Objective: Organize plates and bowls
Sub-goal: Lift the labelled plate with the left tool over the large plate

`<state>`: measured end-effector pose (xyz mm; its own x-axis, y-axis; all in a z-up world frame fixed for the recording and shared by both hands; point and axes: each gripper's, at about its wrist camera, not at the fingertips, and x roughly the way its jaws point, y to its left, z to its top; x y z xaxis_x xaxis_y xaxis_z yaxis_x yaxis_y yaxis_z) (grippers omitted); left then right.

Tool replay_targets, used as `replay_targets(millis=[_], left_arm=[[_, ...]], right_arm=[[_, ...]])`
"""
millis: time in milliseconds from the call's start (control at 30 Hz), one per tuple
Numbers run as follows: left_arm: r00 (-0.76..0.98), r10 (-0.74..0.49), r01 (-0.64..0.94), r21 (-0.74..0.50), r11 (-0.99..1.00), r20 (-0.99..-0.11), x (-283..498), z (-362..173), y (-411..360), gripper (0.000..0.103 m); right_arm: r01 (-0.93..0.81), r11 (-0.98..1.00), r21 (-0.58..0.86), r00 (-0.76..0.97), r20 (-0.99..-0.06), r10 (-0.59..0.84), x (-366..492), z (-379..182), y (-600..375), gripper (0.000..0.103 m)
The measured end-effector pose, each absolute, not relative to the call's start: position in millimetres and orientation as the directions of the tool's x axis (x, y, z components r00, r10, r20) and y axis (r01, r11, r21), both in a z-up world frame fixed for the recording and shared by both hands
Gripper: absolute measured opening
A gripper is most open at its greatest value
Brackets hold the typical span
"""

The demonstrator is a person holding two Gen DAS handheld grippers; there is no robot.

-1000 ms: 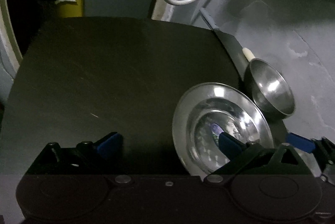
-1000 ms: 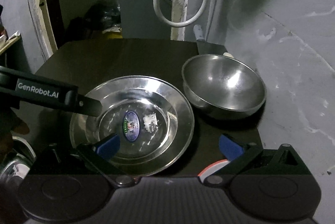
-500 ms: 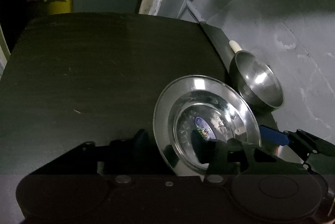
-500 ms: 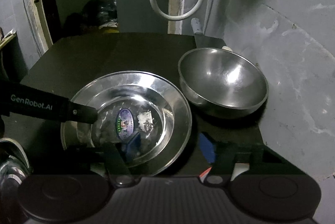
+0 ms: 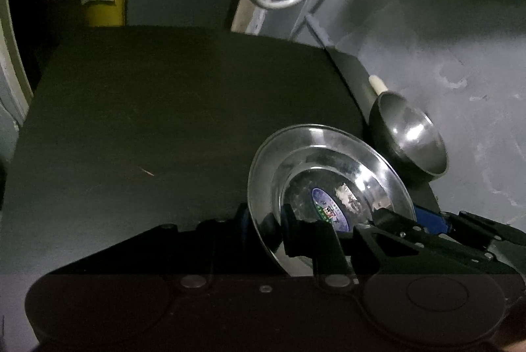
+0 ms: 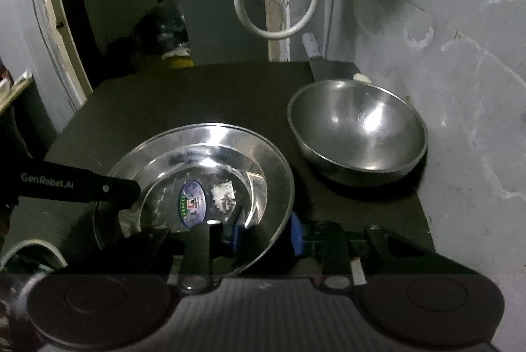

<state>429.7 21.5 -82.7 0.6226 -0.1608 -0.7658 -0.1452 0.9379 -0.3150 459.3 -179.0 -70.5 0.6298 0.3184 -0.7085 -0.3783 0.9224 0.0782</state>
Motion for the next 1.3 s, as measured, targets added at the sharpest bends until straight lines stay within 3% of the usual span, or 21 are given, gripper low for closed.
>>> replay_targets(millis=[633,933,1300], left_arm=[[0.759,-0.086,-0.144,-0.295,0.945,-0.646,346,-13,46,0.021],[0.763,-0.049,-0.162,-0.263,0.951,-0.645,308,-7,55,0.021],[0.715,-0.007,-0.202,-0.216,0.955,-0.699,259,-24,67,0.023]], right_arm=[[-0.47,0.875,0.113,0.7,-0.555,0.448,400,-6,-162,0.029],[-0.516,0.847,0.131,0.677,-0.544,0.496,368,-2,-150,0.028],[-0.577,0.802,0.155,0.592,-0.597,0.542,326,-16,-134,0.028]])
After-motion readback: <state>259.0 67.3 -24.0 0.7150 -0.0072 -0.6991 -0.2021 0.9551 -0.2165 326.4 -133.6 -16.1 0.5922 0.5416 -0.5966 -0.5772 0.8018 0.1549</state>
